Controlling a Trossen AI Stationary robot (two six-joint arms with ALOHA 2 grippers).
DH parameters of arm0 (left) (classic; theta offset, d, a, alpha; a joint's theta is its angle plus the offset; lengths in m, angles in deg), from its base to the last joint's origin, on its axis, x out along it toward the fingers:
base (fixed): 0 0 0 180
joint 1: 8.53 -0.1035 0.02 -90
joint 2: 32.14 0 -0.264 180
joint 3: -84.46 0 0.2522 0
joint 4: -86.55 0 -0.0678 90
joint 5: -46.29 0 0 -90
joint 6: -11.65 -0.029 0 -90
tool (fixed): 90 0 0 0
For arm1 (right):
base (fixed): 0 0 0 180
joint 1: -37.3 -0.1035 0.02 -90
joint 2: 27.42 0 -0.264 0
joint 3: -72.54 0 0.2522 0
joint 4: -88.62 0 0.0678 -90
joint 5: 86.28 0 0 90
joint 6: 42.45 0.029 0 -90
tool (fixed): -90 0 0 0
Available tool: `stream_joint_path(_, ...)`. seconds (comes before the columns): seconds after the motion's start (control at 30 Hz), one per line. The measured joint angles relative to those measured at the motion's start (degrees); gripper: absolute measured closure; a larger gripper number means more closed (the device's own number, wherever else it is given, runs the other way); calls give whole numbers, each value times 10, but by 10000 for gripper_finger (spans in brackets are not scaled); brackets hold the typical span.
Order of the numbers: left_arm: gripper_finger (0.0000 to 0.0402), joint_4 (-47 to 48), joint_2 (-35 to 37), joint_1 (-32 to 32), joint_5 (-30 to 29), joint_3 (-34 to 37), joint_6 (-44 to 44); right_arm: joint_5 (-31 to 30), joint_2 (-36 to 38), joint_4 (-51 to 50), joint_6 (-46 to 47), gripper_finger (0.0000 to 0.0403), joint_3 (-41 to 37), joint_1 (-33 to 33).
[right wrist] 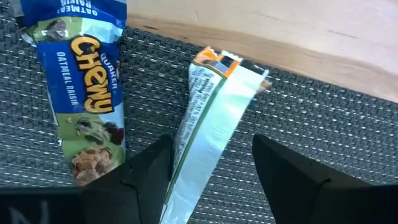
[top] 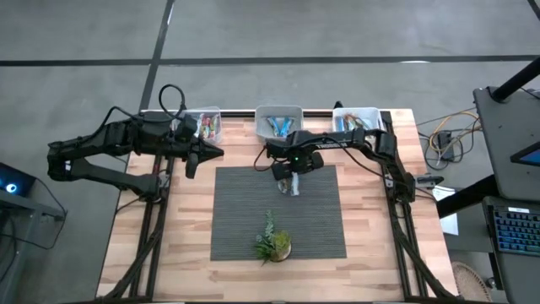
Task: Pick and place Granola Bars by type
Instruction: Put the yellow granola bar into the white bin
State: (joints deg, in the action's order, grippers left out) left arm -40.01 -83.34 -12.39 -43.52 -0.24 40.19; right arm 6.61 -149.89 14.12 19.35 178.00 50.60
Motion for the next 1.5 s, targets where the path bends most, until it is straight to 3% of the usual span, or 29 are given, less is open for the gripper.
stream_joint_path(0.97,402,0,0,0,0,0,2,7,-14,-1,-1,221,-2,-6)
stream_joint_path(1.5,402,0,0,0,0,0,2,6,-14,0,3,325,-2,-7)
